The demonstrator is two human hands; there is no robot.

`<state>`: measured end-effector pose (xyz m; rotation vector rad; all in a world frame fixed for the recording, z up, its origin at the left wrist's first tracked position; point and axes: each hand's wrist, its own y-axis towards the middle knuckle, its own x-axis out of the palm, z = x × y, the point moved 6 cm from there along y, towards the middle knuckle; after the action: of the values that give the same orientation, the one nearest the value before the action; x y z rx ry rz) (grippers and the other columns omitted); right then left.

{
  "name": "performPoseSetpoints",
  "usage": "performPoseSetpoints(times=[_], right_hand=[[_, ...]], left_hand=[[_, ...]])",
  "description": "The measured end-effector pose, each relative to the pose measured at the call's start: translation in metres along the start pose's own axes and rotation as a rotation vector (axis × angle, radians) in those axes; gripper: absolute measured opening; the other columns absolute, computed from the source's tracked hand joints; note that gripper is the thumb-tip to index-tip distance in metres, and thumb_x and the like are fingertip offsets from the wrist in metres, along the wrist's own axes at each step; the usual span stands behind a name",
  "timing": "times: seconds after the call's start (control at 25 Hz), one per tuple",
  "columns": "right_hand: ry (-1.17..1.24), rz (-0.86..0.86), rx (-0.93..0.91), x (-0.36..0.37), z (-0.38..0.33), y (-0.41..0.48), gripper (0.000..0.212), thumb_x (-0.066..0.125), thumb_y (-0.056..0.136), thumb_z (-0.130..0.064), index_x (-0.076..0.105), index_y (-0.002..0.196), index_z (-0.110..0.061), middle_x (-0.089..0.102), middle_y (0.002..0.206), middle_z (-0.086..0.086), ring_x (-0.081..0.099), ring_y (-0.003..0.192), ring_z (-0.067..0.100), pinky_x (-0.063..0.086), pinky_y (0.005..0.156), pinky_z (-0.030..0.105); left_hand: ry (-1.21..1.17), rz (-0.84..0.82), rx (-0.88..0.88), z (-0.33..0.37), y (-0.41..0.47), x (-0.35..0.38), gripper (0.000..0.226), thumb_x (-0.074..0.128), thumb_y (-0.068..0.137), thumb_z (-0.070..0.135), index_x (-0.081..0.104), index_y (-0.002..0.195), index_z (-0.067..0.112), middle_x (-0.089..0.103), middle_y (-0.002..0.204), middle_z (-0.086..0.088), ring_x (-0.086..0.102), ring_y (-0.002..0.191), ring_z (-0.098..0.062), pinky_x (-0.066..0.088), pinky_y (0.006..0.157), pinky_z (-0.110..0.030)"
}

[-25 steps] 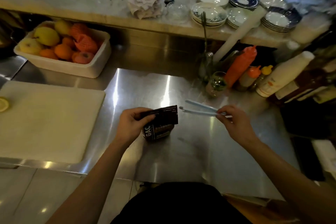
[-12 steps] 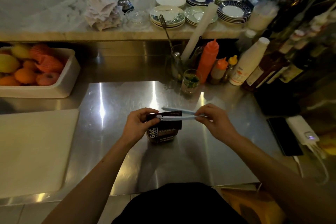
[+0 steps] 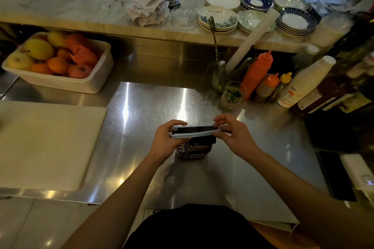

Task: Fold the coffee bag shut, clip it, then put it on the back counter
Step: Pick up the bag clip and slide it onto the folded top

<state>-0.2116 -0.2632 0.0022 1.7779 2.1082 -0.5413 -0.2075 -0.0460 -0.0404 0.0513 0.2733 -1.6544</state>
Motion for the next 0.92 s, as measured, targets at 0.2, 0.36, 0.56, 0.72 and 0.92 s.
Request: performPoseSetpoints(times=[0.2,0.36,0.56,0.72,0.92], right_hand=[[0.108,0.024,0.013,0.009,0.002,0.004,0.024,0.067,0.085,-0.002,0.064,0.104,-0.017,0.065,0.099,-0.008,0.069,0.088,0.002,0.053,0.077,0.012],[0.159,0.038,0.004,0.017,0.005,0.007,0.019,0.064,0.087,0.0,0.068,0.102,-0.01,0.069,0.096,0.001,0.07,0.083,0.01,0.058,0.074,0.021],[0.2,0.095,0.023,0.018,0.012,0.007,0.017,0.067,0.085,0.0,0.069,0.098,-0.011,0.07,0.09,0.003,0.07,0.079,0.013,0.06,0.07,0.028],[0.246,0.18,0.072,0.021,0.018,0.006,0.015,0.067,0.084,0.003,0.069,0.095,-0.008,0.07,0.085,0.001,0.071,0.076,0.008,0.057,0.064,0.02],[0.266,0.201,0.081,0.024,0.018,0.003,0.018,0.067,0.083,0.004,0.069,0.092,-0.012,0.071,0.084,0.001,0.071,0.077,0.006,0.057,0.066,0.017]], left_hand=[[-0.087,0.108,-0.052,-0.011,0.001,-0.001,0.024,0.08,0.074,0.008,0.07,0.095,0.013,0.072,0.089,-0.002,0.07,0.084,-0.017,0.059,0.072,-0.028],[-0.14,0.136,-0.081,-0.014,0.005,0.001,0.019,0.081,0.072,0.007,0.068,0.087,0.01,0.071,0.079,-0.002,0.069,0.074,-0.014,0.053,0.061,-0.022],[-0.235,0.153,-0.096,-0.014,0.003,0.008,0.017,0.082,0.072,0.008,0.068,0.082,0.011,0.072,0.077,-0.002,0.071,0.076,-0.015,0.057,0.067,-0.027],[-0.274,0.118,-0.097,-0.01,-0.001,0.011,0.027,0.083,0.07,0.007,0.068,0.093,0.006,0.074,0.085,-0.006,0.073,0.081,-0.016,0.058,0.071,-0.024],[-0.234,0.008,-0.067,-0.008,-0.007,-0.007,0.026,0.077,0.078,0.005,0.07,0.103,0.008,0.076,0.096,-0.005,0.073,0.092,-0.014,0.057,0.078,-0.021]])
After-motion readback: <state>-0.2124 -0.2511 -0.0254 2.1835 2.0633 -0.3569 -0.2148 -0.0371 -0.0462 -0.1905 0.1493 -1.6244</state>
